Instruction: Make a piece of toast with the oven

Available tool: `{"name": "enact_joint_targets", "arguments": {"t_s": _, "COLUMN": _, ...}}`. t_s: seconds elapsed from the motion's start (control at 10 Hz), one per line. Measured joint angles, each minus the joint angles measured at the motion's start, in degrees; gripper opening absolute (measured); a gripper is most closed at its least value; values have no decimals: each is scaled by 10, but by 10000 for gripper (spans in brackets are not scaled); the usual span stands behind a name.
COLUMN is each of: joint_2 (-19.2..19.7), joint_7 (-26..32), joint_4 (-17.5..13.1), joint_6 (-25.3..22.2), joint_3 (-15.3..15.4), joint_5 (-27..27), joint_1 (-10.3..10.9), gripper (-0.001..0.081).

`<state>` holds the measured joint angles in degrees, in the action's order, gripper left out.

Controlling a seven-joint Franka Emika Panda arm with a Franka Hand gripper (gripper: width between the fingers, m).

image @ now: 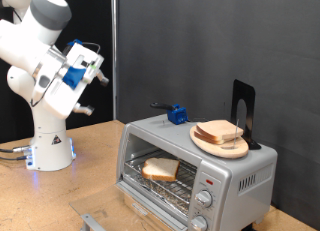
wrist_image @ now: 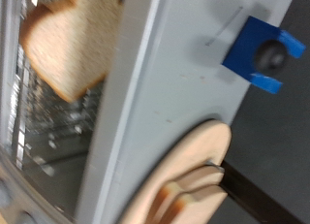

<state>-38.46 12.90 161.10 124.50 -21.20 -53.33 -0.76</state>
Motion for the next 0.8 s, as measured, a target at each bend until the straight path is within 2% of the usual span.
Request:
{"name": "enact_joint_targets", "arguments": {"t_s": 0.3, "joint_2": 49, "joint_7": -12, "joint_4": -20, "joint_6": -78, "joint_3": -47, "joint_5": 58, "joint_1": -20, "gripper": 805}}
{"name": "enact_joint_targets", "arguments": {"t_s": 0.4, "joint_2": 60, "joint_7": 0, "joint_4": -22, "joint_6": -86, "joint_3": -58, "joint_5": 68, "joint_1": -23, "gripper": 805}}
{"name": "enact_joint_targets", "arguments": {"t_s": 0.6, "joint_2": 66, "joint_7": 14, "joint_4": -23, "joint_6": -86, "joint_3": -65, "joint_5": 69, "joint_1": -23, "gripper": 805}}
{"name": "enact_joint_targets", "arguments": {"t_s": 0.8, "joint_2": 68, "joint_7": -21, "joint_4": -29, "joint_6": -150, "joint_3": -70, "joint_5": 92, "joint_1": -24, "gripper": 805}}
